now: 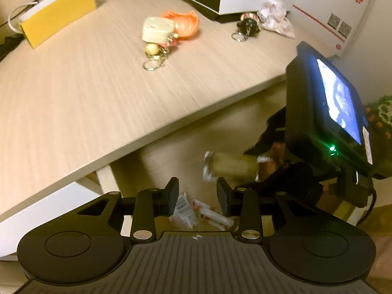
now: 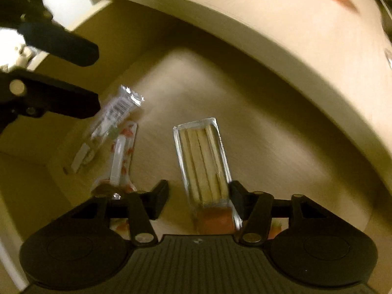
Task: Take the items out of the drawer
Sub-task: 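Grasp the biscuit tray with the right tool while the left tool grasps the pink bird toy, then lift both toys out of the drawer and carry them over the desktop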
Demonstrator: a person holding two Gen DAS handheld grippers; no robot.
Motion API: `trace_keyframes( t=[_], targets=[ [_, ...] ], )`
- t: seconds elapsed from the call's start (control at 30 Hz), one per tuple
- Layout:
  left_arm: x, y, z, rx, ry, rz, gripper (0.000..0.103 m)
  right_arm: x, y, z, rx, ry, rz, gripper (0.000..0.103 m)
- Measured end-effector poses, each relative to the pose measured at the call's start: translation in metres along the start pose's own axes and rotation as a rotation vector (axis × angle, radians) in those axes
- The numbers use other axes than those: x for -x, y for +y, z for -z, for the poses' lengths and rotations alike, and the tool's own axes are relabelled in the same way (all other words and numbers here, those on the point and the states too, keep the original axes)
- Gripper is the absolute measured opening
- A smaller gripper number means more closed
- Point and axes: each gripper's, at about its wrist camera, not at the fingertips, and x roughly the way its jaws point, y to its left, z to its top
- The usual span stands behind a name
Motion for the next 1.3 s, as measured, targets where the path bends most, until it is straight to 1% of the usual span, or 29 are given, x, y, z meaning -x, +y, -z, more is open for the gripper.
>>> trace_keyframes(
  t=[0.03,0.07,0.1,0.17,0.23,0.3,0.37,0.4,0.43,0.5,0.53,0.63,0.7,0.77,0.83,0.87,0.93,0.97,1.0,1.07,1.1,1.13,1.17,1.2,1.3],
  targets=[
    [-0.005,0.0,0.001,0.001,-0.007,-0.002,0.038,0.001,0.003,-0.002,0.015,-0.001,-0.004,0.036],
    [-0.003,0.0,0.001,0.0,-0.014,-0.003,0.038,0.003,0.005,-0.004,0.022,-0.007,-0.004,0.032],
    [0.006,0.003,0.0,-0.002,-0.019,-0.003,0.038,0.008,0.007,-0.004,0.025,-0.02,0.006,0.031],
    [0.01,0.007,0.002,-0.005,-0.037,0.0,0.038,0.024,0.01,0.001,0.026,-0.067,0.037,0.031],
    [0.007,0.009,0.003,-0.016,-0.051,0.015,0.038,0.053,0.004,0.009,-0.039,-0.128,0.036,0.031],
    [0.003,0.01,0.002,-0.027,-0.052,0.062,0.038,0.09,-0.01,0.02,-0.153,-0.204,0.023,0.032],
    [-0.001,0.005,0.001,-0.039,-0.046,0.12,0.038,0.131,-0.029,0.036,-0.29,-0.283,-0.017,0.031],
    [-0.006,0.0,-0.002,-0.048,-0.041,0.156,0.038,0.151,-0.036,0.045,-0.347,-0.332,-0.005,0.031],
    [-0.01,-0.006,-0.003,-0.057,-0.032,0.189,0.038,0.17,-0.042,0.055,-0.388,-0.373,0.029,0.031],
    [-0.024,-0.022,-0.009,-0.067,-0.015,0.26,0.038,0.196,-0.049,0.071,-0.448,-0.43,0.101,0.031],
    [-0.033,-0.03,-0.012,-0.068,-0.01,0.29,0.038,0.206,-0.052,0.079,-0.47,-0.445,0.138,0.031],
    [-0.058,-0.054,-0.023,-0.029,0.02,0.342,0.038,0.216,-0.057,0.097,-0.507,-0.448,0.235,0.031],
    [-0.076,-0.066,-0.031,0.022,0.061,0.356,0.038,0.215,-0.066,0.106,-0.552,-0.44,0.258,0.031],
    [-0.088,-0.076,-0.035,0.061,0.092,0.357,0.038,0.212,-0.082,0.112,-0.599,-0.427,0.255,0.031],
    [-0.101,-0.087,-0.041,0.081,0.127,0.351,0.038,0.206,-0.082,0.12,-0.626,-0.418,0.244,0.031],
    [-0.107,-0.092,-0.043,0.08,0.141,0.337,0.038,0.203,-0.084,0.127,-0.634,-0.413,0.235,0.031],
    [-0.118,-0.102,-0.046,0.064,0.163,0.29,0.042,0.199,-0.086,0.133,-0.64,-0.401,0.229,0.031],
    [-0.122,-0.106,-0.047,0.058,0.167,0.283,0.049,0.197,-0.086,0.136,-0.641,-0.394,0.23,0.031],
    [-0.126,-0.109,-0.047,0.059,0.18,0.284,0.052,0.195,-0.088,0.138,-0.642,-0.385,0.234,0.031],
    [-0.131,-0.116,-0.047,0.057,0.189,0.294,0.052,0.193,-0.089,0.142,-0.644,-0.371,0.235,0.031],
    [-0.132,-0.119,-0.045,0.049,0.187,0.298,0.052,0.192,-0.089,0.143,-0.641,-0.366,0.234,0.031],
    [-0.134,-0.123,-0.043,0.037,0.186,0.3,0.05,0.192,-0.089,0.145,-0.636,-0.361,0.234,0.031],
    [-0.135,-0.126,-0.041,0.022,0.191,0.303,0.044,0.192,-0.089,0.146,-0.633,-0.357,0.233,0.031],
    [-0.135,-0.128,-0.039,0.016,0.188,0.315,0.042,0.19,-0.09,0.145,-0.631,-0.354,0.231,0.031],
    [-0.127,-0.128,-0.036,-0.004,0.194,0.281,0.039,0.189,-0.091,0.147,-0.633,-0.344,0.229,0.031]
  ],
)
